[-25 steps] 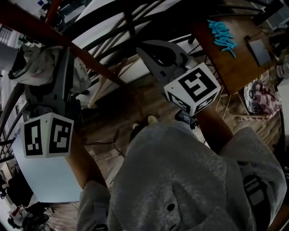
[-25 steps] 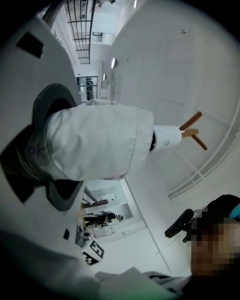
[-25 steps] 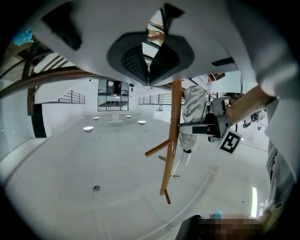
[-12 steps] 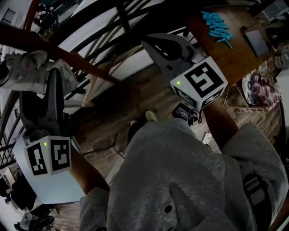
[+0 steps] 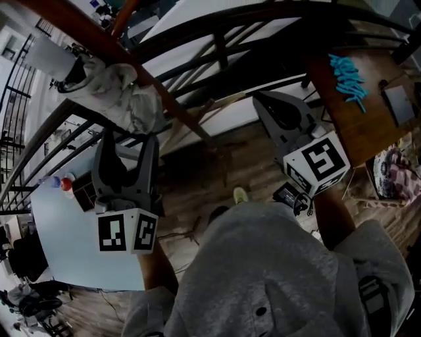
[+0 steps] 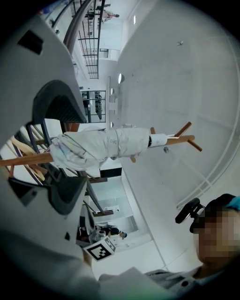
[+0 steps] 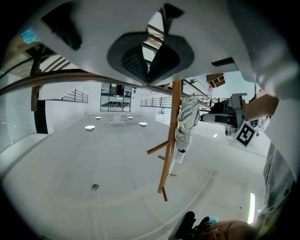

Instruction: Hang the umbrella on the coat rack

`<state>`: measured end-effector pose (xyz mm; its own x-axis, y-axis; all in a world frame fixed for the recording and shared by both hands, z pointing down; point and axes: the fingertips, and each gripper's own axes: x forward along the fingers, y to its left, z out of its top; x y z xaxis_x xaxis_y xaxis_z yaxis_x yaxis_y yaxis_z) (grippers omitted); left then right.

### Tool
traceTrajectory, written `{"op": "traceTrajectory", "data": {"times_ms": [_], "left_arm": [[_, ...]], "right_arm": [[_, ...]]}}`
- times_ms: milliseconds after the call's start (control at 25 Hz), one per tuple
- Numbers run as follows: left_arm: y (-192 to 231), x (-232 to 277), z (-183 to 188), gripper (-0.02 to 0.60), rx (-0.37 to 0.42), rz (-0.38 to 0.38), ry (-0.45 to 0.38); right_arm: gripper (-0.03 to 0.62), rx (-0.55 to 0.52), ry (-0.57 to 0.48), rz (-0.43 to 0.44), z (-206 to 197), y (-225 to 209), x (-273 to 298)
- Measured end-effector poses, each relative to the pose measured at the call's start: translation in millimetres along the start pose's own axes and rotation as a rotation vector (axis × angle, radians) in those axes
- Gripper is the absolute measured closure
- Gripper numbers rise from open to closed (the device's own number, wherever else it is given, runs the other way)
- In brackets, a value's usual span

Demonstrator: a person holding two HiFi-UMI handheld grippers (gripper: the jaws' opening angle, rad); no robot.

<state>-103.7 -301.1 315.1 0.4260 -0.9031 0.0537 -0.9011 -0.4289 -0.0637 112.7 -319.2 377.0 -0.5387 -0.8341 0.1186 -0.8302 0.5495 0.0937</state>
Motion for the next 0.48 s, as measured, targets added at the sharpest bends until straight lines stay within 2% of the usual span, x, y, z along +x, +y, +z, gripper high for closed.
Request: {"op": "traceTrajectory", "data": {"times_ms": [120, 400, 480], "left_arm": [[2, -11, -4, 0.222, -0.024, 0.018, 0.002], [6, -40, -10, 0.225, -0.012, 0.034, 0.021], [4, -50, -12, 0.253, 0.005, 0.052, 0.032]], "right_arm": [[0.566, 0.015, -0.023, 0.009, 7, 5, 1], [0.566, 0.036, -0.045, 0.039, 17, 44, 0], [0.566, 0.027, -0.052, 0.056, 22, 56, -4]]}}
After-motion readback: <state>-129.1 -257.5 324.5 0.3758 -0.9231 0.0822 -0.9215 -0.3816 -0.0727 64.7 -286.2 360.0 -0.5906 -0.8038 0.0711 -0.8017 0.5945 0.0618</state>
